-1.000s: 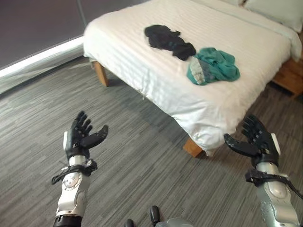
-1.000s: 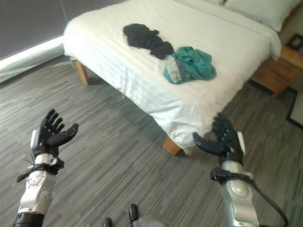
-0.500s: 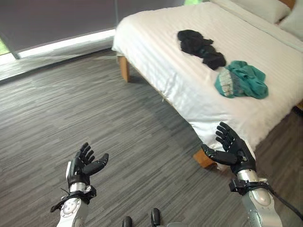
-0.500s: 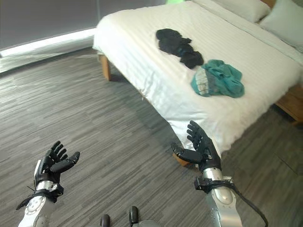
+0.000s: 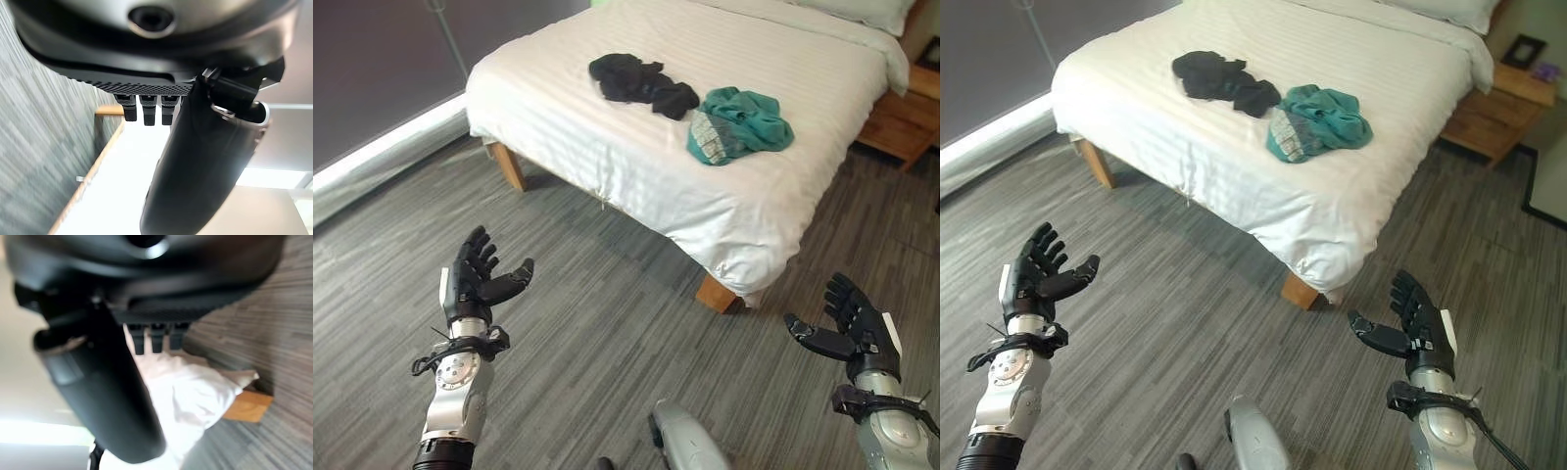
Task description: Pick up bed clothes into laundry basket.
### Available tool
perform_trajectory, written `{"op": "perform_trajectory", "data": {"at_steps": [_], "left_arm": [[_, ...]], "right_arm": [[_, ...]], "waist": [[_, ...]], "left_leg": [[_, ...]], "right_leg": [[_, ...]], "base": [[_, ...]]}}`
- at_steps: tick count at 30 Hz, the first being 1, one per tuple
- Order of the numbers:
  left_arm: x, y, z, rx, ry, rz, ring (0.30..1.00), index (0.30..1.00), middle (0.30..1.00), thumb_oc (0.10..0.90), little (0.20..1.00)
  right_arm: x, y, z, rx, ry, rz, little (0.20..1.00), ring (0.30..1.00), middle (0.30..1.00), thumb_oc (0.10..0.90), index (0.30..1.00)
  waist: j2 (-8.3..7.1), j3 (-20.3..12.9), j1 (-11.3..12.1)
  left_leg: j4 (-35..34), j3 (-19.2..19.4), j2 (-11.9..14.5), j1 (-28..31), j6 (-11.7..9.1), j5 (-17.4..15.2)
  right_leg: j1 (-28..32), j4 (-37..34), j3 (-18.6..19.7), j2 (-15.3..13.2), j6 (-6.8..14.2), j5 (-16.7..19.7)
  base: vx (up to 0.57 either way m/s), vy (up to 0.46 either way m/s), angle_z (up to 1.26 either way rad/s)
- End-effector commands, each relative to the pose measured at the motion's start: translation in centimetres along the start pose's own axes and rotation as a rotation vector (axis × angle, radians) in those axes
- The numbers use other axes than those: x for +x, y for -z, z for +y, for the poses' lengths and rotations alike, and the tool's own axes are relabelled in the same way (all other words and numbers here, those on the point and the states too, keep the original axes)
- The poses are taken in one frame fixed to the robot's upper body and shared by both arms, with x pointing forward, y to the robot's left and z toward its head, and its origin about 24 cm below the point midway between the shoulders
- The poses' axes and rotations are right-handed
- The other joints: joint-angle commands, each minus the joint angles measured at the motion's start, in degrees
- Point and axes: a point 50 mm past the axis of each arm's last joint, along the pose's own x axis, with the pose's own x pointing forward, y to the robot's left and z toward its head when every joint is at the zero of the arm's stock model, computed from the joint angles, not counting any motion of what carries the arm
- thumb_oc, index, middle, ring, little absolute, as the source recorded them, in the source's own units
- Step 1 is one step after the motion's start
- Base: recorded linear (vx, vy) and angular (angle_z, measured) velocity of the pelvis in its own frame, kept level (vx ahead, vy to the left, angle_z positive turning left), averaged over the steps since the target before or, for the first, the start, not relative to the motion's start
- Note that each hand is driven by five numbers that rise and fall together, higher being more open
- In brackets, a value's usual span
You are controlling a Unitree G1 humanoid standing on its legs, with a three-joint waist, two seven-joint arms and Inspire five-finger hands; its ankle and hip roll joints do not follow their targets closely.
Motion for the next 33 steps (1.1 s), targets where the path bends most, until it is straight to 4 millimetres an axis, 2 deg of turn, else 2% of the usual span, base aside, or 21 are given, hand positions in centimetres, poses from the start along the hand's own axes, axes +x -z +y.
{"op": "perform_trajectory", "data": {"at_steps": [1, 3, 4, 5, 6, 8, 10, 11, 12, 14, 20, 23, 24, 25, 26, 27, 28, 29, 30, 32, 33], "left_arm": [[2.5, -5.7, -3.4, -0.083, 0.150, -0.285, 0.900, 0.900, 0.900, 0.800, 0.900], [2.0, -5.3, -4.1, -0.097, 0.168, -0.288, 0.900, 0.900, 0.900, 0.800, 0.900], [1.8, -4.6, -4.1, -0.136, 0.171, -0.251, 0.900, 0.900, 0.900, 0.800, 0.900], [1.8, -4.6, -4.1, -0.136, 0.172, -0.250, 0.900, 0.900, 0.900, 0.800, 0.900], [1.6, -4.4, -3.9, -0.196, 0.145, -0.247, 0.900, 0.900, 0.900, 0.800, 0.900], [1.6, -4.4, -4.2, -0.221, 0.137, -0.246, 0.900, 0.900, 0.900, 0.800, 0.900], [1.6, -4.3, -3.6, -0.260, 0.091, -0.240, 0.900, 0.900, 0.900, 0.800, 0.900], [1.6, -4.5, -3.0, -0.276, 0.089, -0.252, 0.900, 0.900, 0.900, 0.800, 0.900], [1.6, -4.4, -2.9, -0.278, 0.087, -0.251, 0.900, 0.900, 0.900, 0.800, 0.900], [2.0, -5.1, -1.6, -0.235, 0.038, -0.285, 0.900, 0.900, 0.900, 0.800, 0.900], [2.1, -6.4, -0.4, -0.164, 0.027, -0.339, 0.900, 0.900, 0.900, 0.800, 0.900], [2.1, -7.2, -0.1, -0.083, 0.050, -0.368, 0.900, 0.900, 0.900, 0.800, 0.900], [2.0, -7.4, 0.1, -0.073, 0.063, -0.375, 0.900, 0.900, 0.900, 0.800, 0.900], [1.7, -7.1, -0.2, -0.055, 0.115, -0.354, 0.900, 0.900, 0.900, 0.800, 0.900], [1.7, -7.1, -0.2, -0.055, 0.116, -0.353, 0.900, 0.900, 0.900, 0.800, 0.900], [1.9, -6.4, -0.3, -0.033, 0.121, -0.319, 0.900, 0.900, 0.900, 0.800, 0.900], [1.9, -6.5, -0.5, 0.033, 0.154, -0.305, 0.900, 0.900, 0.900, 0.800, 0.900], [1.9, -6.6, -0.4, 0.035, 0.153, -0.308, 0.900, 0.900, 0.900, 0.800, 0.900], [1.7, -6.0, 0.0, 0.061, 0.179, -0.258, 0.900, 0.900, 0.900, 0.800, 0.900], [1.5, -5.7, 0.4, 0.073, 0.190, -0.236, 0.900, 0.900, 0.900, 0.800, 0.900], [1.1, -5.0, 0.8, 0.076, 0.193, -0.198, 0.900, 0.900, 0.900, 0.800, 0.900]], "right_arm": [[1.5, -5.2, -3.4, -0.044, 0.114, -0.255, 0.900, 0.900, 0.900, 0.800, 0.900], [1.2, -5.2, -4.1, -0.014, 0.150, -0.267, 0.900, 0.900, 0.900, 0.800, 0.900], [0.9, -5.0, -4.3, 0.011, 0.146, -0.252, 0.900, 0.900, 0.900, 0.800, 0.900], [0.9, -5.0, -4.4, 0.012, 0.146, -0.250, 0.900, 0.900, 0.900, 0.800, 0.900], [1.1, -5.3, -4.1, 0.041, 0.156, -0.271, 0.900, 0.900, 0.900, 0.800, 0.900], [1.5, -5.5, -4.1, 0.076, 0.179, -0.286, 0.900, 0.900, 0.900, 0.800, 0.900], [2.4, -6.4, -3.6, 0.111, 0.188, -0.329, 0.900, 0.900, 0.900, 0.800, 0.900], [2.4, -7.0, -3.4, 0.083, 0.151, -0.352, 0.900, 0.900, 0.900, 0.800, 0.900], [2.5, -7.0, -3.4, 0.081, 0.149, -0.352, 0.900, 0.900, 0.900, 0.800, 0.900], [2.9, -9.9, -3.8, -0.019, 0.114, -0.445, 0.900, 0.900, 0.900, 0.800, 0.900], [3.0, -10.8, -5.0, -0.003, 0.166, -0.479, 0.900, 0.900, 0.900, 0.800, 0.900], [2.7, -11.2, -4.5, 0.024, 0.157, -0.509, 0.900, 0.900, 0.900, 0.800, 0.900], [2.9, -11.4, -4.5, 0.032, 0.149, -0.517, 0.900, 0.900, 0.900, 0.800, 0.900], [2.8, -11.3, -4.2, 0.029, 0.145, -0.511, 0.900, 0.900, 0.900, 0.800, 0.900], [2.7, -11.3, -4.2, 0.028, 0.146, -0.509, 0.900, 0.900, 0.900, 0.800, 0.900], [2.8, -10.9, -3.7, 0.068, 0.138, -0.509, 0.900, 0.900, 0.900, 0.800, 0.900], [3.2, -10.3, -1.6, 0.156, 0.100, -0.498, 0.900, 0.900, 0.900, 0.800, 0.900], [3.2, -10.3, -1.5, 0.159, 0.099, -0.499, 0.900, 0.900, 0.900, 0.800, 0.900], [3.1, -8.6, -0.5, 0.185, 0.061, -0.423, 0.900, 0.900, 0.900, 0.800, 0.900], [2.9, -8.1, -0.7, 0.167, 0.048, -0.403, 0.900, 0.900, 0.900, 0.800, 0.900], [2.7, -8.3, -1.5, 0.101, 0.053, -0.403, 0.900, 0.900, 0.900, 0.800, 0.900]], "waist": [[-0.38, -4.8, -7.6], [-0.28, -4.3, -9.6], [-0.94, -4.9, -10.0], [-1.13, -5.1, -10.1], [-3.53, -4.4, -6.3], [-4.44, -4.0, -4.7], [-5.30, -3.9, -3.1], [-4.27, -4.2, -3.9], [-4.47, -4.2, -3.3], [-1.89, -5.0, -3.5], [-1.49, -6.3, -1.7], [-1.27, -7.3, -0.1], [-1.35, -7.4, 0.3], [-0.86, -7.4, -0.1], [-1.13, -7.6, 0.1], [-1.09, -7.4, 0.4], [-0.18, -5.8, 0.9], [-0.34, -5.9, 1.0], [0.67, -4.8, 0.0], [0.87, -4.7, -0.1], [1.08, -4.0, 0.2]], "left_leg": [[-2.1, -0.6, 0.5, 14.6, -8.0, -0.4], [12.6, -1.8, 1.9, 12.4, -14.5, 11.1], [21.7, 1.3, 5.2, 9.2, -17.0, 17.3], [22.1, 1.1, 5.1, 8.7, -17.1, 17.4], [36.0, 2.4, 6.0, 0.2, -16.2, 18.0], [37.9, 3.7, 6.7, -3.1, -13.7, 15.4], [31.5, 9.5, 16.4, -4.0, -13.1, 16.5], [19.4, 15.8, 25.8, -2.0, -14.7, 20.9], [17.5, 17.0, 25.4, -0.2, -14.9, 21.8], [0.8, 13.8, 26.0, -0.6, -17.0, 27.5], [-6.2, 4.4, 27.8, -7.6, -18.9, 28.2], [-5.6, -2.7, 25.3, -9.4, -20.3, 25.2], [-0.2, -6.7, 24.3, -10.4, -19.9, 20.6], [3.9, -4.0, 22.2, -11.7, -18.9, 12.1], [4.8, -3.8, 21.8, -12.0, -18.6, 11.4], [6.9, -4.2, 19.8, -13.5, -17.9, 9.7], [6.8, -3.0, 16.5, -13.4, -15.4, 7.6], [6.6, -2.9, 16.4, -13.6, -15.4, 8.1], [3.2, 0.5, 14.5, -10.9, -13.5, 9.2], [-0.1, 2.8, 13.8, -8.9, -13.0, 10.7], [-3.5, 7.5, 11.6, -6.4, -11.1, 10.7]], "right_leg": [[4.8, -19.2, -6.4, 2.7, -1.2, 11.5], [7.8, -19.7, -5.1, 3.9, -2.9, 14.5], [10.6, -18.7, -4.2, 3.7, -5.1, 13.0], [10.4, -18.8, -4.3, 3.5, -5.2, 13.3], [17.2, -21.1, -2.9, 2.9, -8.9, 10.4], [18.7, -21.5, -1.6, 2.7, -9.3, 10.4], [20.2, -20.4, -1.3, 0.7, -9.3, 8.5], [20.1, -18.8, -2.0, -1.2, -8.2, 4.9], [20.2, -18.4, -1.3, -1.1, -8.3, 4.5], [18.2, -15.1, 1.8, -3.4, -5.4, 1.3], [20.6, -13.7, 8.4, -9.9, -2.5, -2.3], [24.0, -18.3, 11.9, -14.3, -1.1, -0.7], [24.2, -19.3, 14.6, -15.9, -0.7, 0.8], [24.6, -21.2, 13.4, -20.4, 0.5, 5.8], [24.8, -21.9, 13.5, -21.0, 0.7, 6.2], [24.5, -23.7, 13.9, -23.3, 0.9, 13.4], [20.9, -22.6, 12.1, -23.2, -1.1, 21.2], [20.4, -22.7, 12.5, -23.2, -1.0, 21.7], [17.6, -19.4, 9.7, -18.5, -2.1, 18.7], [16.1, -17.2, 7.9, -15.6, -2.4, 16.4], [14.6, -12.1, -2.4, -12.0, -3.4, 10.8]], "base": [[0.72, -0.174, 0.50], [0.65, -0.251, 0.71], [0.31, -0.188, 0.84], [0.57, -0.322, 0.54], [0.51, -0.293, -0.07], [0.43, -0.188, -0.40], [0.45, 0.085, -0.52], [0.38, 0.194, -0.24], [0.40, 0.313, 0.03], [0.33, 0.426, 0.09], [0.42, 0.395, -0.07], [0.49, 0.486, -0.55], [0.63, 0.657, -0.97], [0.45, 0.509, -0.84], [0.41, 0.563, -0.76], [0.25, 0.591, -0.34], [0.22, 0.576, -0.40], [0.20, 0.764, -0.52], [0.06, 0.413, -0.72], [0.04, 0.638, -0.72], [-0.05, 0.820, -0.95]]}}
